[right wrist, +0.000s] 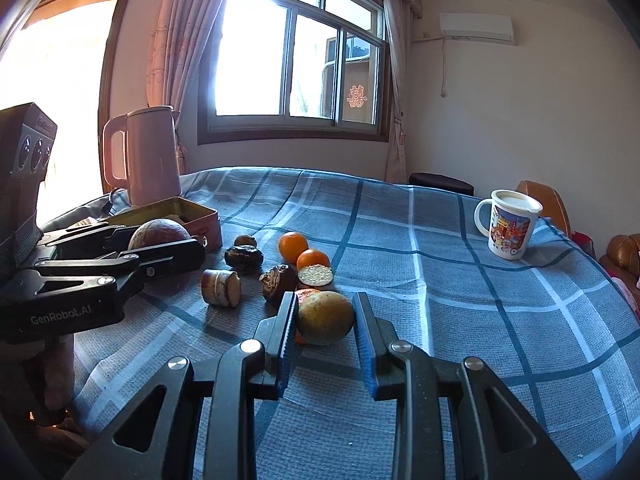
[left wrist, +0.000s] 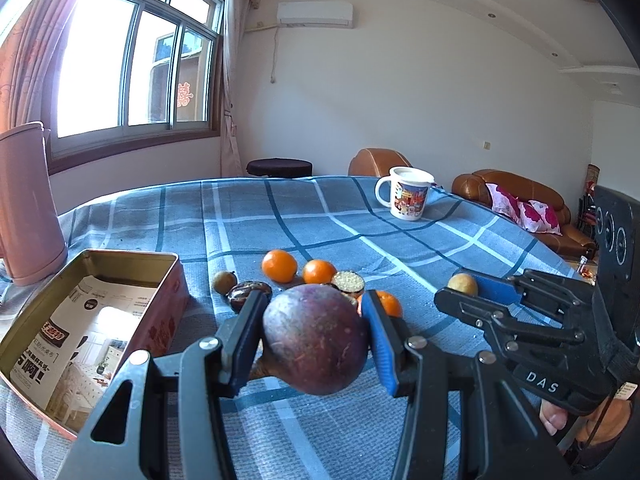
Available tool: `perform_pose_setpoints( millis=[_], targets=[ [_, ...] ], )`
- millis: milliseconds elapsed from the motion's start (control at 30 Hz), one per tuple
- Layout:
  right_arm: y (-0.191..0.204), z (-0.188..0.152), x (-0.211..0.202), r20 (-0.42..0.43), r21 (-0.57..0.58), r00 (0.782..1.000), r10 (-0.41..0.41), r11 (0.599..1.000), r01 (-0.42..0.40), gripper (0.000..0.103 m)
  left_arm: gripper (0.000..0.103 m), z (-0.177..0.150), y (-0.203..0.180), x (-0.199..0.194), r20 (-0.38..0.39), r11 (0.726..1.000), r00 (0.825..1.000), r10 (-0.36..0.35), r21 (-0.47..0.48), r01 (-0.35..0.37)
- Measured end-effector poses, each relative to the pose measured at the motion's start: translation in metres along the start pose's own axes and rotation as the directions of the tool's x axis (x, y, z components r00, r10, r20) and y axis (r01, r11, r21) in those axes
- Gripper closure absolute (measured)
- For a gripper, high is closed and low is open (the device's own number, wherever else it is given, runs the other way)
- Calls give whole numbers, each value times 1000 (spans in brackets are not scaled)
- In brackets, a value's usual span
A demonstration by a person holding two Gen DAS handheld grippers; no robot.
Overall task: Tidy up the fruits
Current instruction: 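Carry the purple fruit in the left tool while the right tool carries the yellow fruit over the tin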
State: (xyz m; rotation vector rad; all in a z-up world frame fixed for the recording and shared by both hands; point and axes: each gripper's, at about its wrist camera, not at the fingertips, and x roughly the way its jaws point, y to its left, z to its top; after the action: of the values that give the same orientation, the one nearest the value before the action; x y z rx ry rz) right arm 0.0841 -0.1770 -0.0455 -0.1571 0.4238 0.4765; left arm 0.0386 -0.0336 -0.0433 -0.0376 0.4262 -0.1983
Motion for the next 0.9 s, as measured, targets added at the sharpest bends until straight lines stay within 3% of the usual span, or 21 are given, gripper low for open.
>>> perform_pose_setpoints(
  millis=[900],
  targets=[
    [39,22,9,36,-98,996,77,993,-73,74,52,8,30,-15,30,991,990,134,-9,-134]
  ],
)
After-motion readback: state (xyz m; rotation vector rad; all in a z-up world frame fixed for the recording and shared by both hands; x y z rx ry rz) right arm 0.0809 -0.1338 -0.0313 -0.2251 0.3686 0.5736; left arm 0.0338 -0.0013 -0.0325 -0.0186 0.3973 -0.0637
